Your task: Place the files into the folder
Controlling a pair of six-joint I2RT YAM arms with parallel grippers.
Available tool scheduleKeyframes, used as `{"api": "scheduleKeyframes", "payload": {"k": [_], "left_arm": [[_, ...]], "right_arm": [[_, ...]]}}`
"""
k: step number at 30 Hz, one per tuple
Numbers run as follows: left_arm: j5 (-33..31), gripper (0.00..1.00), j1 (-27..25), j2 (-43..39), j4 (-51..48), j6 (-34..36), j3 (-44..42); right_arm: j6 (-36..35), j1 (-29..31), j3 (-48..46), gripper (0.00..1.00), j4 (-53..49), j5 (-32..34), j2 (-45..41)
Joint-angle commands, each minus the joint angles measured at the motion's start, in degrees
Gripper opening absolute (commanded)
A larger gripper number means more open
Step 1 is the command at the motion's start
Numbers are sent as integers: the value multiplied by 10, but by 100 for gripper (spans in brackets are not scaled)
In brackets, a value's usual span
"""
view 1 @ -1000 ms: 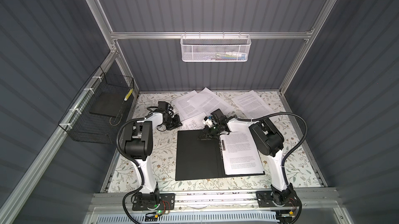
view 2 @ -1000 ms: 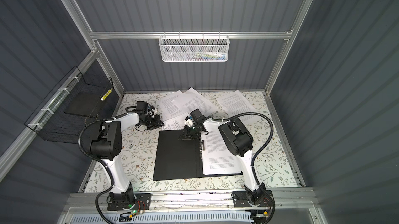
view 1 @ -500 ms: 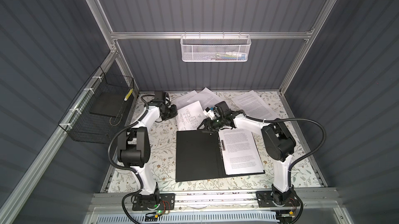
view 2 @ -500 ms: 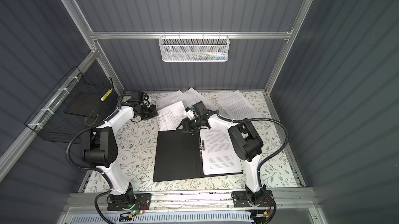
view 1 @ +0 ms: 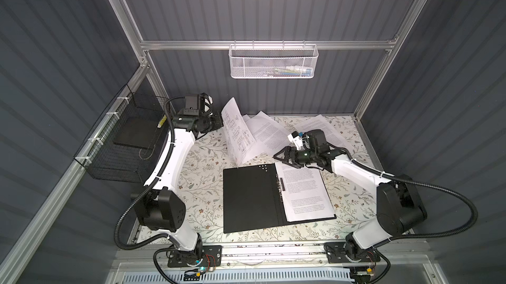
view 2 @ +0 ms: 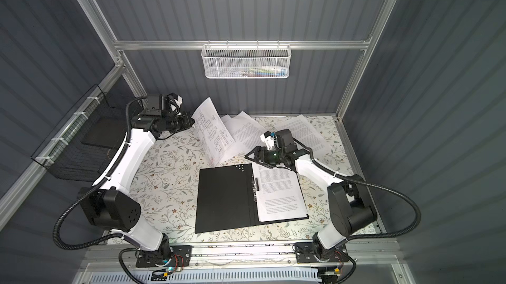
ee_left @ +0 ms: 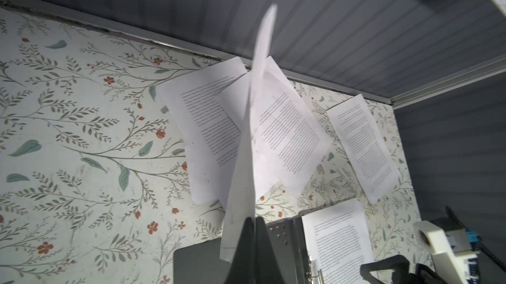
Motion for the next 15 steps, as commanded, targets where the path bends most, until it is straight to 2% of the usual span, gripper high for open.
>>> {"api": "scheduleKeyframes", "payload": {"k": [1,3,7,9,11,15], "left_arm": [[46,0,-9,-28,-25,-26,23],[86,0,-21,-29,-30,-23,34],[99,0,-64,-19,-60,5,84],[133,0,-77,-5,-74,8,113],[159,0,-97,12,-93,18,144],[195,0,-133,42,-127,40,192]], "right_arm": [[-42,-16,-22,83,-31,32,-48],[-74,-23,-29,85,-44,35,-66],[-106,-26,-37,90,-33,41,-89],[-116,-29,-38,92,-13,43,-88],[-125,-38,-36,99,14,31,-74],[-121,-66,-35,99,95,-18,-40]]}}
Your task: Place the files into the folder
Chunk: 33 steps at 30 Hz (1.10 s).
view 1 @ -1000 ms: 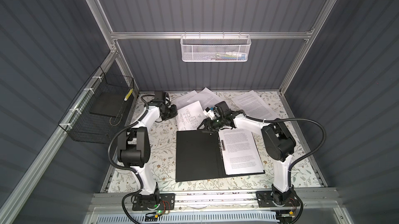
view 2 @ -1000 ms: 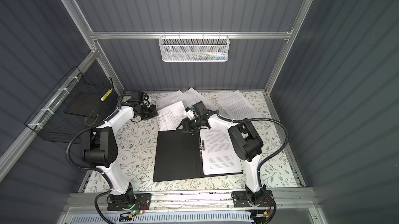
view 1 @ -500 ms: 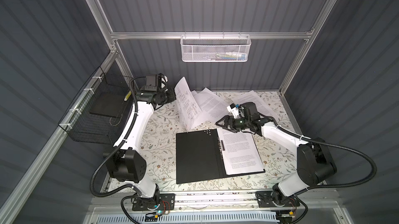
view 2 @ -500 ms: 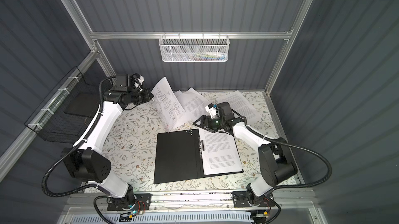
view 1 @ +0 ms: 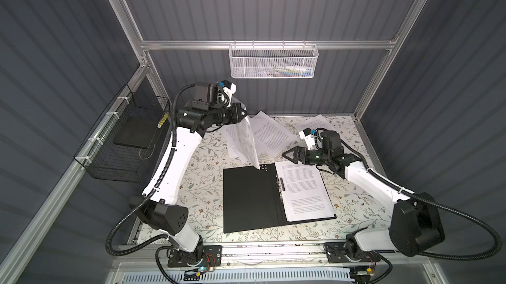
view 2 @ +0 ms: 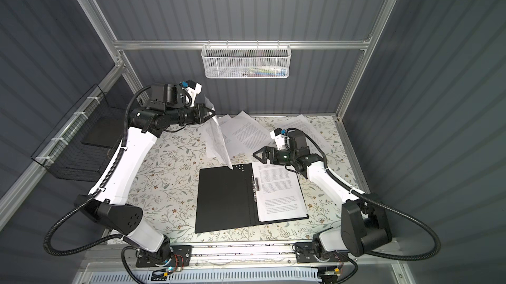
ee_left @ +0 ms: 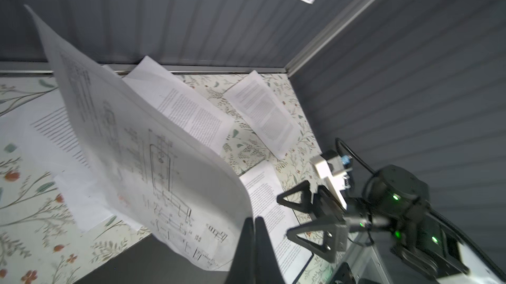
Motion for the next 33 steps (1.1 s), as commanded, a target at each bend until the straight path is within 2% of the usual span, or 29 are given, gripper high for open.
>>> {"api": "scheduleKeyframes", "payload": {"k": [1,4,9,14,16,18,21,28,29,30,32,33], "left_arm": [[68,0,-22,32,-58,28,39],[111,0,-46,47,-58,27,67],[178,0,-87,90,-68,20,159],[257,0,-105,78,-14,6,158],[293,0,-109,79,18,-13,162],[331,0,-110,76,60,-36,164],[363,0,-110,57,114,-50,151],[373,0,-98,75,118,-41,147],[387,0,-92,75,140,-50,133],[415,0,-85,70,206,-89,99],[463,0,-70,58,454,-241,1],[476,0,-63,65,525,-293,-12]], "right_arm": [[-15,-21,-6,99,90,-47,25],[-7,-37,1,99,158,-81,45],[57,-71,-15,99,359,-163,88],[48,-83,-27,99,477,-197,112],[92,-95,-35,99,574,-215,132],[166,-107,-38,99,714,-235,167],[279,-126,-14,99,871,-252,223],[283,-106,34,98,872,-312,228],[291,-104,42,97,874,-320,227],[300,-99,50,96,873,-327,228],[312,-83,71,95,873,-344,230],[318,-75,81,94,874,-347,233]]}}
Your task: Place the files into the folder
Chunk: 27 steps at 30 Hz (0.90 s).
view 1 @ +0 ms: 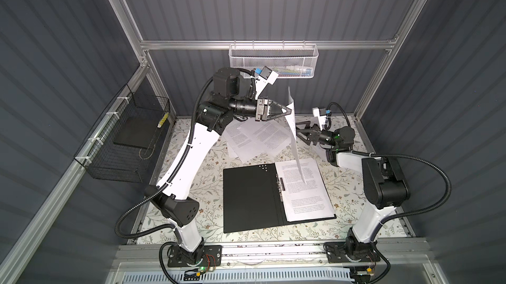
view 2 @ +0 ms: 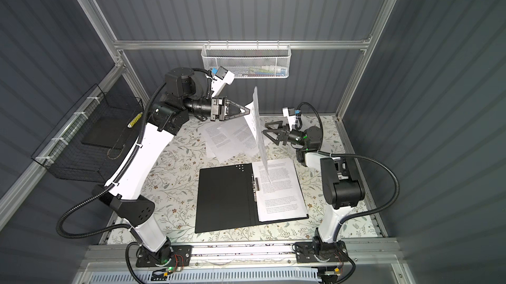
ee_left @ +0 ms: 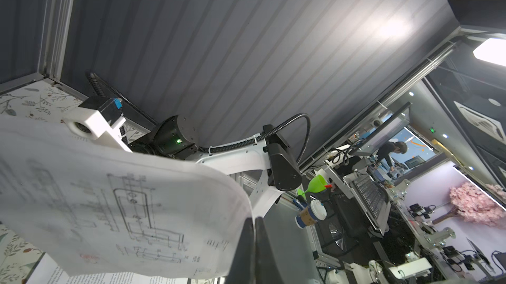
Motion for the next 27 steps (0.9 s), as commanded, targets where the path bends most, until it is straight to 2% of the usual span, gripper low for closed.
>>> {"api": "scheduleKeyframes", "payload": {"k": [1,5,7,13,19,23,27], "left_arm": [[80,0,29,22,269,-187,-57],[47,0,53,38,106,-58,-27],[35,0,54,50,74,-40,-27],[7,0,10,80,28,-13,-40],[-14,0,-66,145,15,-7,-6],[-22,0,-115,194,9,-17,41],[-21,0,-162,208,41,-54,73]], "right_arm": [[39,23,36,93,41,-39,-5],[42,7,32,94,39,0,-9],[48,-11,26,93,39,19,-8],[36,-66,-22,93,16,79,-22],[-38,-100,-69,94,-115,128,-88],[-35,-122,-93,98,-161,139,-138],[-89,-136,-102,99,-297,162,-213]]}}
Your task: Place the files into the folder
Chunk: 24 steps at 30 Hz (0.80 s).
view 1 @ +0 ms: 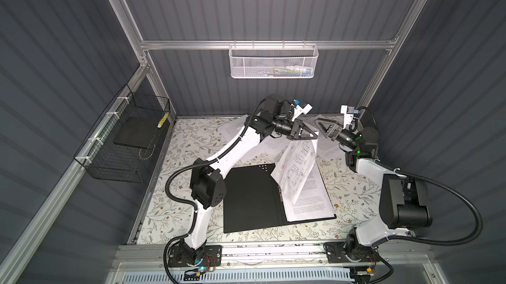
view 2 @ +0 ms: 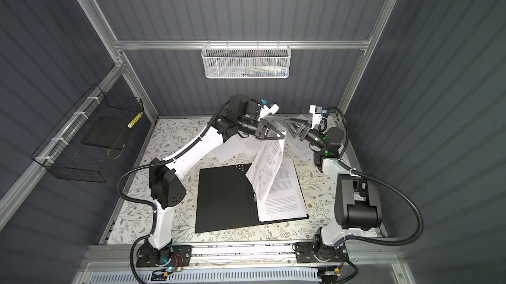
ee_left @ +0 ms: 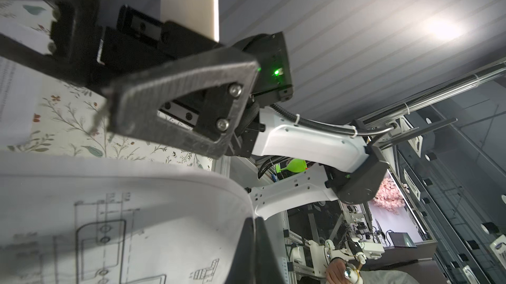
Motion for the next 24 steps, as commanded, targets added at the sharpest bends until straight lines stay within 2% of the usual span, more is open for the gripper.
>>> {"api": "scheduleKeyframes", "payload": {"k": [1,4,9,14,15,16,18,20,22,24], "left_arm": [[0,0,-35,-16,39,-35,40],[4,0,-40,-40,107,-88,13],[33,0,-36,-88,214,-154,-68],[42,0,24,-111,221,-151,-163],[47,0,40,-113,209,-133,-183],[47,0,58,-111,155,-76,-196],[10,0,91,-93,-46,95,-184],[-50,0,115,-54,-215,246,-164],[-124,0,127,-6,-330,338,-134],[-201,0,129,34,-389,383,-110]], "right_arm": [[-78,-9,-8,99,-148,41,-68],[-96,-14,2,99,-219,50,-108],[-89,-17,-14,99,-227,55,-150],[-109,-17,-28,99,-242,43,-177],[-116,-16,-24,99,-247,18,-169],[-118,-15,-18,99,-252,-13,-155],[-110,-13,-16,99,-238,-52,-127],[-63,-9,-42,99,-136,-80,-97],[-40,-7,-62,99,-72,-80,-66],[-66,-7,-72,99,-86,-62,-41]]}}
